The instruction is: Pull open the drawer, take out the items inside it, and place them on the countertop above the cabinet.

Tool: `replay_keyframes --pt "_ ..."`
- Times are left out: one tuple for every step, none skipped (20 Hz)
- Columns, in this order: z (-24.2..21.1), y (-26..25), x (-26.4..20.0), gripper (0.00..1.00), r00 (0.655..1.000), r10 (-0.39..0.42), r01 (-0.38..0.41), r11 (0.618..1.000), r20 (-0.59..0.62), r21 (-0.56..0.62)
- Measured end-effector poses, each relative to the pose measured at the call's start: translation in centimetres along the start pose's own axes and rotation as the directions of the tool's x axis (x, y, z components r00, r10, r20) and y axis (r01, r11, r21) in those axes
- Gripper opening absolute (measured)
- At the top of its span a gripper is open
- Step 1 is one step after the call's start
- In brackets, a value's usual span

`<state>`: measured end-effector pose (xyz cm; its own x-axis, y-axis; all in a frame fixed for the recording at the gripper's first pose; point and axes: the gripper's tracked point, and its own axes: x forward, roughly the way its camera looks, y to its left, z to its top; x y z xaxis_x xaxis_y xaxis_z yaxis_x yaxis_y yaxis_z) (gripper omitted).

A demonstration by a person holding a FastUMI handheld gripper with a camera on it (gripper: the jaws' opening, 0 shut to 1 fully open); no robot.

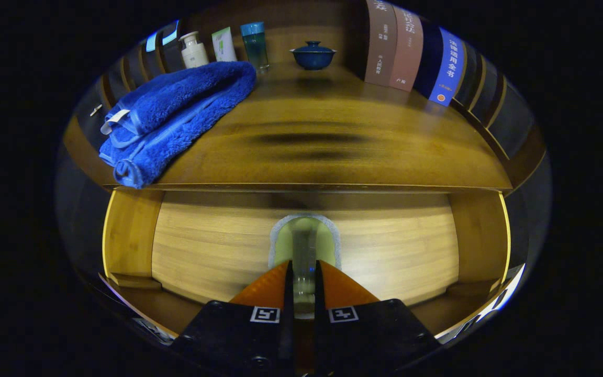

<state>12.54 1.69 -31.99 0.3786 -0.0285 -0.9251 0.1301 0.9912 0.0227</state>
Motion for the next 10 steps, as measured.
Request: replay_keyframes --pt "-0.1 0.1 -0.6 0.19 1.000 0.000 0.000 1.000 0.004 0.006" --pt "-0.1 0.3 -1.2 0.19 1.000 0.007 -0.007 1.000 0.009 0.013" --pt "-0.2 0.5 -1.8 0.19 1.000 0.013 -0.013 1.000 0.015 0.014" --pt "-0.1 0.7 -2.4 0.19 1.000 0.018 -0.018 1.000 0.023 0.015" --pt "0.0 0.8 -2.9 0.19 0.999 0.019 -0.020 1.000 0.030 0.016" --pt "0.2 0.8 -3.4 0.19 0.999 0.020 -0.020 1.000 0.036 0.016" --pt "0.3 0.9 -3.9 0.19 0.999 0.018 -0.019 1.000 0.041 0.013" --pt "0.6 0.9 -4.4 0.19 0.999 0.018 -0.018 1.000 0.047 0.011" --pt "0.7 0.8 -4.8 0.19 0.999 0.014 -0.015 1.000 0.051 0.009" --pt "1.0 0.8 -5.4 0.19 0.998 0.013 -0.014 1.000 0.055 0.010"
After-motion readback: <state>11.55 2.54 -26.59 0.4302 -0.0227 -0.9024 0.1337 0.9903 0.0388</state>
